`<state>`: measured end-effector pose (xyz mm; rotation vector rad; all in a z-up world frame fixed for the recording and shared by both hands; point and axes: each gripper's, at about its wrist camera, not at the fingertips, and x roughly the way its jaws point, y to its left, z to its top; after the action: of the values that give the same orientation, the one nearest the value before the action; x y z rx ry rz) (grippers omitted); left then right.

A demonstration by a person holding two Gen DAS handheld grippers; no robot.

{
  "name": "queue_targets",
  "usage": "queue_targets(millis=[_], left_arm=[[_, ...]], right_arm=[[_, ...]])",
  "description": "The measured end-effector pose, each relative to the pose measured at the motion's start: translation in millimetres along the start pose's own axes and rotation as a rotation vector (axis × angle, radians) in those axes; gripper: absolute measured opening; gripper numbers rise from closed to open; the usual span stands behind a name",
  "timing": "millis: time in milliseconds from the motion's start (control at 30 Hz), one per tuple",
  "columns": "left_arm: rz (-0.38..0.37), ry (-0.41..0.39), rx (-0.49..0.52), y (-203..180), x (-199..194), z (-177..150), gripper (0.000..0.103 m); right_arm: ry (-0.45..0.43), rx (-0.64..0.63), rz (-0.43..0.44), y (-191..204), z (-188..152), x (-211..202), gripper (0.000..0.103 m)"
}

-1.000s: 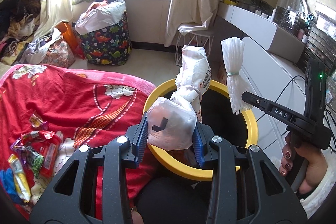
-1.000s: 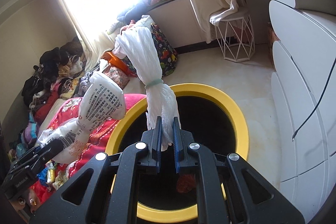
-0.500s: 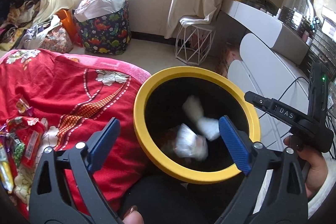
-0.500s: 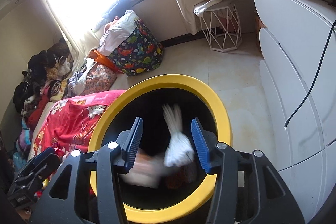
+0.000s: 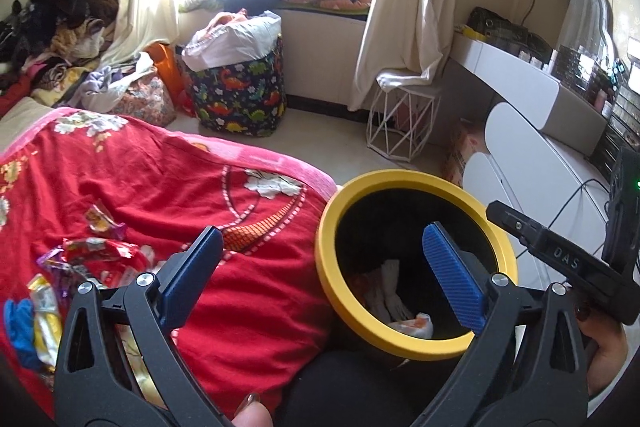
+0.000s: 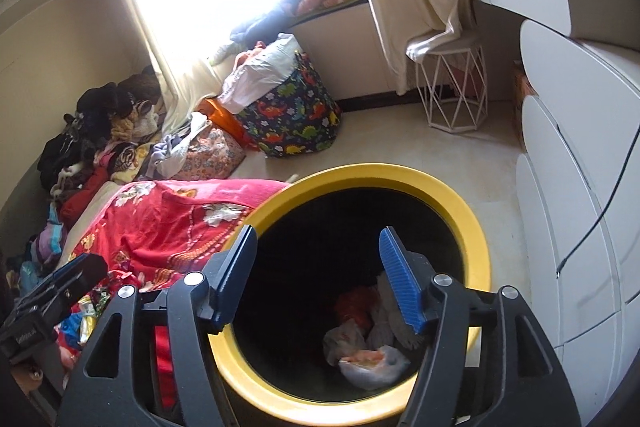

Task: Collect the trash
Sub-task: 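Move both tools back toward the snack wrappers on the bedspread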

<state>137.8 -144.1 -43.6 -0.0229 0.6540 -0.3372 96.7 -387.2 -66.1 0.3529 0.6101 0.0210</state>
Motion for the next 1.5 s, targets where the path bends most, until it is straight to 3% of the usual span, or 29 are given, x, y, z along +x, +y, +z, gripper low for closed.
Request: queue_targets(millis=[367,867,1500], left_arm=[[0.058,-0.077,-0.061,42.1,-29.5,12.9,0.092],[0.143,-0.139,-0.107,91.3,-63.9,11.9,0.092],[0.266,-0.155,-0.220,163.4,-98.8,-8.1,0.092]], right_arm=[[-0.036,-0.098,0.058,45.1,0.9,-9.4,0.068],[-0.015,-0.243,0.169,113.2,-10.8,-8.3,0.069],[0.049,-0.385,0.301,192.1,-25.7,8.7,0.069]])
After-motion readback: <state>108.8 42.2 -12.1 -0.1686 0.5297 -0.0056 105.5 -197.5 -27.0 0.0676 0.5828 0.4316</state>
